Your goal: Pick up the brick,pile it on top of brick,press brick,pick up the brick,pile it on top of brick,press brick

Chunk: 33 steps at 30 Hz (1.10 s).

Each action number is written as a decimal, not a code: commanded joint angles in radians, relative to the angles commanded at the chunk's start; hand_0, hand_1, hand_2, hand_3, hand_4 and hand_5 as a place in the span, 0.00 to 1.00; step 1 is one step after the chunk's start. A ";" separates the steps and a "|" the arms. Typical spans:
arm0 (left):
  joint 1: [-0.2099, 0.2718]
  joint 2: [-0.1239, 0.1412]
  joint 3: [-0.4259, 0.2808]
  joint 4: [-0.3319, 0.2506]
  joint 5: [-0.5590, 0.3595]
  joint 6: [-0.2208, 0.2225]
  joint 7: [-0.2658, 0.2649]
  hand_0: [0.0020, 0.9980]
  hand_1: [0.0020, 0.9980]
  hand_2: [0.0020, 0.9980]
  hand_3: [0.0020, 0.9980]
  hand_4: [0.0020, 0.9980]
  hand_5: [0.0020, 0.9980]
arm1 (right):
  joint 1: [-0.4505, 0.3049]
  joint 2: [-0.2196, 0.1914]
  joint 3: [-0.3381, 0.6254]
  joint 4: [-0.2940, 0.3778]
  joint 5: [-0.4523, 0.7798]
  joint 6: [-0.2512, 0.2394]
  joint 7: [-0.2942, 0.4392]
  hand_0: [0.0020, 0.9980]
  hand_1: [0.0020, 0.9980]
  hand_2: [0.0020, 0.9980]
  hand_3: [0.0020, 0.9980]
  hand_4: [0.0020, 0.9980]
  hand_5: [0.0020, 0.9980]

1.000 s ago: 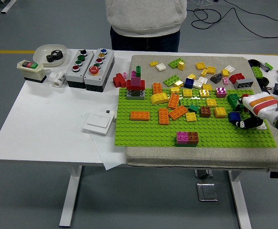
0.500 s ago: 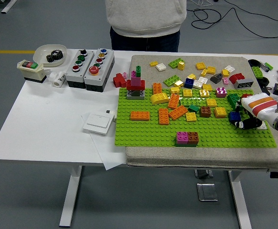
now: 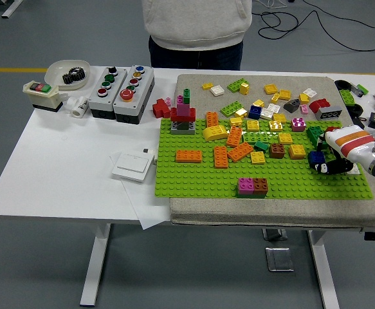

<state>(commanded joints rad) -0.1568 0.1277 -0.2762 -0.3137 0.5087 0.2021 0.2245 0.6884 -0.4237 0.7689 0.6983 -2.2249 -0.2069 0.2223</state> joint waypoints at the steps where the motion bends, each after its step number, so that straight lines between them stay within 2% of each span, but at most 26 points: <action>1: 0.000 0.000 0.000 0.000 0.000 0.000 0.000 0.71 0.72 0.76 0.61 0.73 0.68 | 0.000 0.000 0.000 -0.001 0.000 0.000 0.000 0.25 0.13 0.18 0.53 0.81 0.57; 19: -0.004 -0.001 0.003 0.000 -0.006 0.000 -0.002 0.71 0.72 0.76 0.61 0.73 0.68 | 0.003 0.008 -0.015 -0.017 -0.013 -0.030 0.005 0.23 0.12 0.18 0.52 0.76 0.59; 26: -0.006 0.000 0.005 0.000 -0.007 0.001 -0.002 0.71 0.72 0.76 0.61 0.73 0.68 | 0.004 0.008 -0.013 -0.017 -0.030 -0.031 -0.003 0.22 0.11 0.17 0.49 0.74 0.56; 27: -0.006 0.000 0.005 0.000 -0.007 0.001 -0.002 0.71 0.72 0.76 0.62 0.73 0.68 | 0.004 0.008 -0.013 -0.017 -0.031 -0.031 -0.004 0.21 0.11 0.17 0.49 0.75 0.53; 33: -0.008 0.000 0.006 0.000 -0.009 0.001 -0.003 0.71 0.72 0.76 0.62 0.73 0.68 | 0.006 0.009 -0.012 -0.024 -0.044 -0.038 -0.004 0.21 0.11 0.17 0.48 0.74 0.54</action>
<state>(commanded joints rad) -0.1647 0.1281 -0.2700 -0.3139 0.4994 0.2029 0.2216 0.6943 -0.4148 0.7569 0.6746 -2.2689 -0.2447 0.2179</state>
